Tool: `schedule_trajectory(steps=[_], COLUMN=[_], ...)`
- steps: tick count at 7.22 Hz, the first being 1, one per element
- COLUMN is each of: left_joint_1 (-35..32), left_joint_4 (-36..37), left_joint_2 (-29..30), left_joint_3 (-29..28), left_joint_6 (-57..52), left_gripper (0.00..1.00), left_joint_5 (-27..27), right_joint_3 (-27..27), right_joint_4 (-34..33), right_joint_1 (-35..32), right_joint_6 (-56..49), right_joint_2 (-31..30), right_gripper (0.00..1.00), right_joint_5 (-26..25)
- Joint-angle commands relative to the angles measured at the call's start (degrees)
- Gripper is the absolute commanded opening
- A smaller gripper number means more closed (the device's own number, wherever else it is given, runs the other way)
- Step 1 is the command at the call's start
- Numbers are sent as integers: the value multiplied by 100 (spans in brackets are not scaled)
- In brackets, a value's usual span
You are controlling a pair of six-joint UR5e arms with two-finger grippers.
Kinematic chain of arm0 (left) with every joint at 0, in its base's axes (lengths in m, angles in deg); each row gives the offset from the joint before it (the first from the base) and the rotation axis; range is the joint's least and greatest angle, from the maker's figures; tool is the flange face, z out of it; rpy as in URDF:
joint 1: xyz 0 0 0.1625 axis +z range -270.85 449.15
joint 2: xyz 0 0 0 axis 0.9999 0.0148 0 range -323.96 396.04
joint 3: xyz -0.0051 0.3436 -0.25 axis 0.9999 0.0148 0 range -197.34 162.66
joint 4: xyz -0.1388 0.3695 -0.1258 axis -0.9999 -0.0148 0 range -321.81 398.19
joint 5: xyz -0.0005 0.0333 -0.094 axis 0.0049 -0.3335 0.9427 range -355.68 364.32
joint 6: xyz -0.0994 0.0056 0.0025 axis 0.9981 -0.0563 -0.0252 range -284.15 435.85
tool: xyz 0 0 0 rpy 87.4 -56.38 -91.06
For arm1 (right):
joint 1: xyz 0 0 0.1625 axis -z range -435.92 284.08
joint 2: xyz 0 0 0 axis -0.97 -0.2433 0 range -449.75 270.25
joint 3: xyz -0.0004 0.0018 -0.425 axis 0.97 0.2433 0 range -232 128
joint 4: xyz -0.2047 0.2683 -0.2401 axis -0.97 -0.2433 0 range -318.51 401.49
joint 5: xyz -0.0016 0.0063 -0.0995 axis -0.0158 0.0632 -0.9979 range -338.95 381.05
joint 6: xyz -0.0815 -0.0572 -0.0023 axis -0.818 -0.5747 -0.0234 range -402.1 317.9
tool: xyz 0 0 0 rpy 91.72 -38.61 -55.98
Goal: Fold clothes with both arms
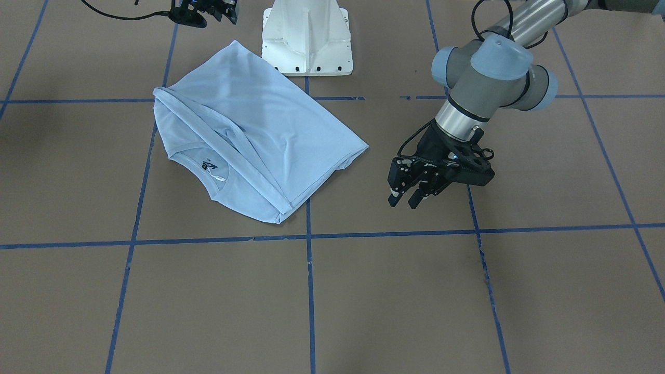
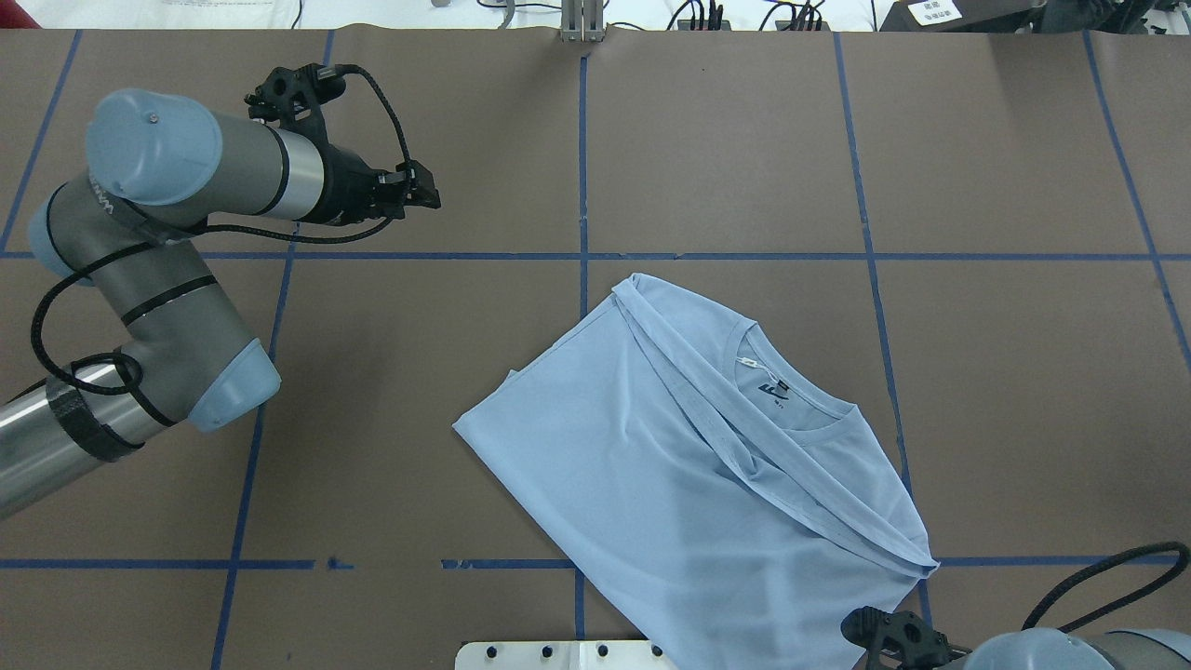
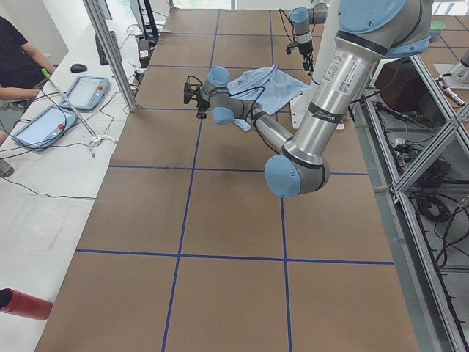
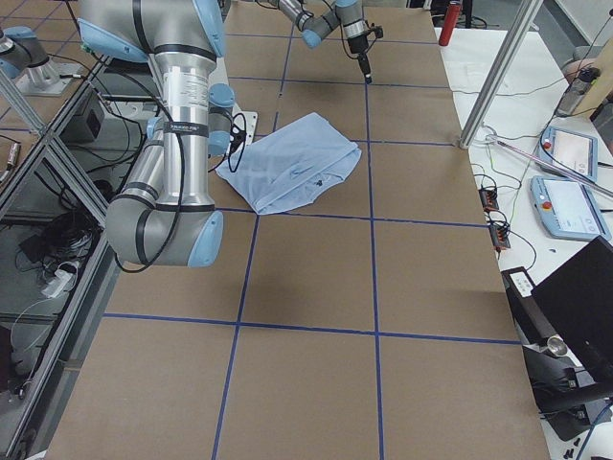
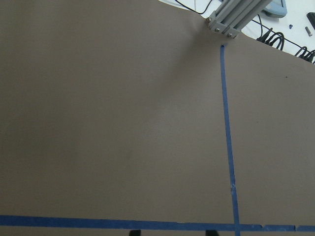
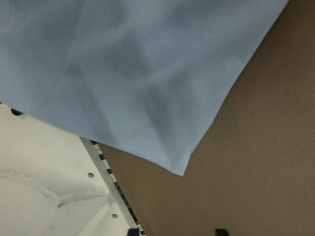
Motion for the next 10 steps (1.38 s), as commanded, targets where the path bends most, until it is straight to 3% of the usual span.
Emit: schedule_trajectory(steps=[1, 3, 5, 6, 10], left_joint_1=[206, 1056, 2250, 2317, 2326], left_joint_4=[493, 942, 1119, 1128, 1207], left_joint_2=[-148, -332, -429, -429, -385], left_joint_3=[406, 828, 822, 795, 558], left_joint_6=[877, 2001, 2647, 2666, 2561], left_gripper=[59, 67, 68, 68, 62], left_joint_5=[345, 267, -572, -612, -630], right_joint_3=[-17, 218, 876, 1071, 1336], right_joint_4=[6, 23, 58, 59, 67], right_joint_1=[-595, -2148, -3267, -3646, -3747], right_joint_6=[3, -85, -914, -1460, -1571], right_joint_2=[30, 257, 591, 723, 839], right_gripper=[100, 100, 100, 100, 100], right_joint_5=[-44, 35, 35, 18, 18])
